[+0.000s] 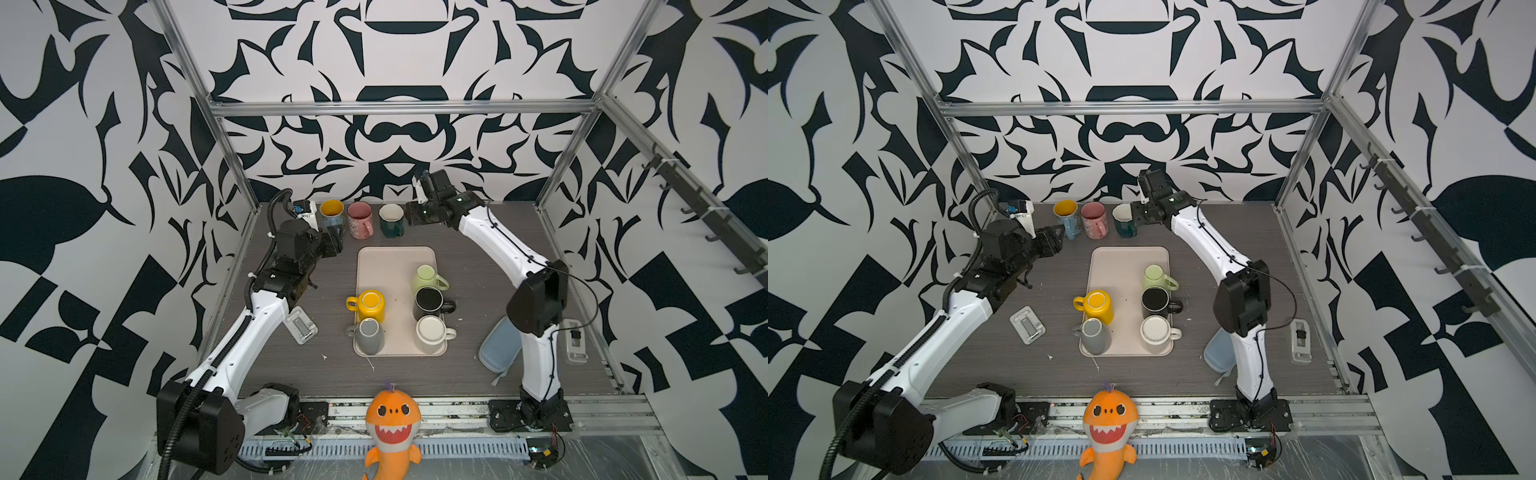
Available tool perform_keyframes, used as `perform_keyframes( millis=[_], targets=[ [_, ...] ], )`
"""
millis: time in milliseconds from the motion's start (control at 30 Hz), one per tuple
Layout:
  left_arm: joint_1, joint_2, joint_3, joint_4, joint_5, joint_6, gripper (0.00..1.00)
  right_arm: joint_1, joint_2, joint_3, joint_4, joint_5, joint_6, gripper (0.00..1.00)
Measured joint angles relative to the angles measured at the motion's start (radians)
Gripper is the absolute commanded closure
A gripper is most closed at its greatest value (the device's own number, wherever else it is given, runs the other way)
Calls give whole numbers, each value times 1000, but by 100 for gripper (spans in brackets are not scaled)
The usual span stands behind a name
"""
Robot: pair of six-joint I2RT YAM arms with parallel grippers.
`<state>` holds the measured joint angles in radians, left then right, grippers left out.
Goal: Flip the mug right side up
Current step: 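Open the right gripper and raise it off the teal mug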
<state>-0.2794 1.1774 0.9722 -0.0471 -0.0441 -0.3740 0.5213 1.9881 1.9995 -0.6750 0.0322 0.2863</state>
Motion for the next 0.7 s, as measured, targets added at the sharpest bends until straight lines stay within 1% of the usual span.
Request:
perform_keyframes(
  millis=[133,233,367,467,567,700],
  targets=[
    [0,0,0,-6,-2,-12,37,0,-177,-204,-1,17,34,47],
    [0,0,5,-19,-2,-23,36,0,-330,-377,-6,28,88,47],
    [0,0,5,-31,-1,-42,37,-11,-556,-592,-5,26,235,48],
    [0,0,5,-33,-1,-58,37,-34,-690,-704,3,-15,378,48],
    [0,0,5,-32,-2,-74,37,-67,-751,-780,23,-69,529,51],
    [0,0,5,-33,-3,-87,37,-116,-753,-896,79,-154,724,58]
  ],
)
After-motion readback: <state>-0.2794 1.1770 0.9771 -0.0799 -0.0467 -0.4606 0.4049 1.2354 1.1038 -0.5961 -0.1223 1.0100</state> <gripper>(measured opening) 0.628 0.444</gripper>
